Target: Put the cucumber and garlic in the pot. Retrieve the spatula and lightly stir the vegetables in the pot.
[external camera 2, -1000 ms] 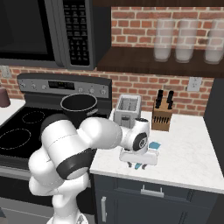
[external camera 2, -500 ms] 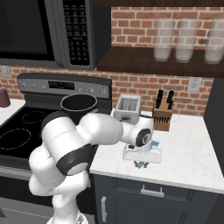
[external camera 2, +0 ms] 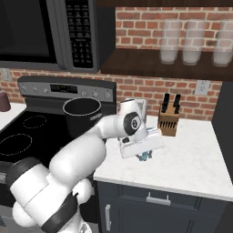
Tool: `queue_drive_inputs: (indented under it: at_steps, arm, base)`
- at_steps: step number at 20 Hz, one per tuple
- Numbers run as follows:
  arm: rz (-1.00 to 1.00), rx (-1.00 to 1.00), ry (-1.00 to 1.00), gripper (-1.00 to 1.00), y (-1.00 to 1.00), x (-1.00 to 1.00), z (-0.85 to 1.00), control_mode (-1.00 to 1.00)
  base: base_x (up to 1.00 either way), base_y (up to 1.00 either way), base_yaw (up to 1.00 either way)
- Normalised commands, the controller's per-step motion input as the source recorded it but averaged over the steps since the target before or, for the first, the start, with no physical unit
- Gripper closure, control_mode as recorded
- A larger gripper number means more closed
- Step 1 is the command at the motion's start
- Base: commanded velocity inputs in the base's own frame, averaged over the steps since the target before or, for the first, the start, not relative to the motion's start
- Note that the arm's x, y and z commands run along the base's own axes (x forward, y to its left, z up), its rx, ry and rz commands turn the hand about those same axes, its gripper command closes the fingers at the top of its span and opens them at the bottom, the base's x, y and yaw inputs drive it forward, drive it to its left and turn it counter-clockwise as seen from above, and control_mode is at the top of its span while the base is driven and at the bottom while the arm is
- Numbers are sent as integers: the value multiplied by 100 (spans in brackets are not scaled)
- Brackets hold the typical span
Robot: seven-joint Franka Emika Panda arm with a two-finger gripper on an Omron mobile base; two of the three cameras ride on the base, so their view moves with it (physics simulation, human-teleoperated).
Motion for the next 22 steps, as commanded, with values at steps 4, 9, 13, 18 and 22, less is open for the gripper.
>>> queue_drive_inputs:
  at_steps: [4, 9, 13, 18, 22]
  arm:
    - [54, -47, -3, 100, 41, -52, 100, -100]
    - [44, -33, 1, 100, 39, -6, 100, -100]
    - [41, -28, 14, 100, 60, 0, 100, -100]
    - [35, -23, 19, 100, 55, 12, 100, -100]
    - [22, -17, 19, 100, 35, 26, 100, -100]
  base:
    - [0, 0, 0]
    - [0, 0, 0]
    - [0, 0, 0]
    - [0, 0, 0]
    - [0, 0, 0]
